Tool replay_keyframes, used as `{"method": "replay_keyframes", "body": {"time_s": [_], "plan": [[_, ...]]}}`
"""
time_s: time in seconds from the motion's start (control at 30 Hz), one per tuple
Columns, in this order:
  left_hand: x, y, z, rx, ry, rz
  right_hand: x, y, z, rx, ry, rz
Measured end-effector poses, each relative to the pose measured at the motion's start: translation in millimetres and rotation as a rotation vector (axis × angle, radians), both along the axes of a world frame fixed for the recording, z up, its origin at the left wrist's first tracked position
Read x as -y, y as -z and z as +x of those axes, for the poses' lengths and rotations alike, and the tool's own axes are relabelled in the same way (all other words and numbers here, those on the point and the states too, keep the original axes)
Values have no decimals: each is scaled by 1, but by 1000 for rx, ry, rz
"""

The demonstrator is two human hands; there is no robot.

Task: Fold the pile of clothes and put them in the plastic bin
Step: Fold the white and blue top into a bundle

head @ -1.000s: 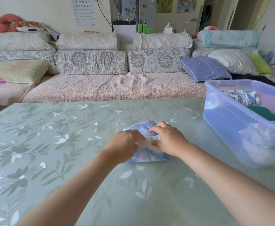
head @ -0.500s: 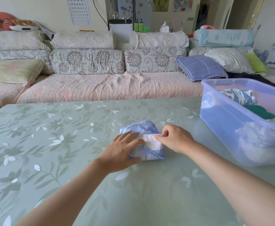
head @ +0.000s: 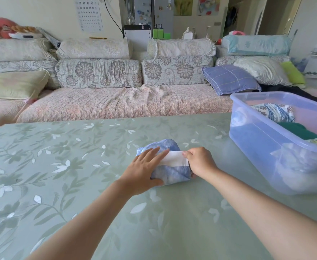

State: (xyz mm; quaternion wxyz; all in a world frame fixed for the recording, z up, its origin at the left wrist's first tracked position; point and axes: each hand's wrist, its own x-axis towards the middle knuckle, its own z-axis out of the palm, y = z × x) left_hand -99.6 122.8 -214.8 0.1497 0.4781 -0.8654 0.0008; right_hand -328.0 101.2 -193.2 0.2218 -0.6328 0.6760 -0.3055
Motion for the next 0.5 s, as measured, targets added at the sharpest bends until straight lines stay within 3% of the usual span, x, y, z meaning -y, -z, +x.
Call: {"method": "replay_keyframes", "body": {"time_s": [0.07,0.23,0.37,0.43,0.5], "plan": [[4,4,3,80,0,14,3,1,-2,-35,40,13],[6,7,6,130,8,38,12,4,-6,-331,129,-63],[17,-3,-7,-94,-11,-70,17,10,-4,-489,118,60],[21,-4,-15,-140,16,-59,17,4,-3,-519,87,-52],[22,-2,-16,-151,45,-31,17,-2,-2,-473,-80,-295]]}}
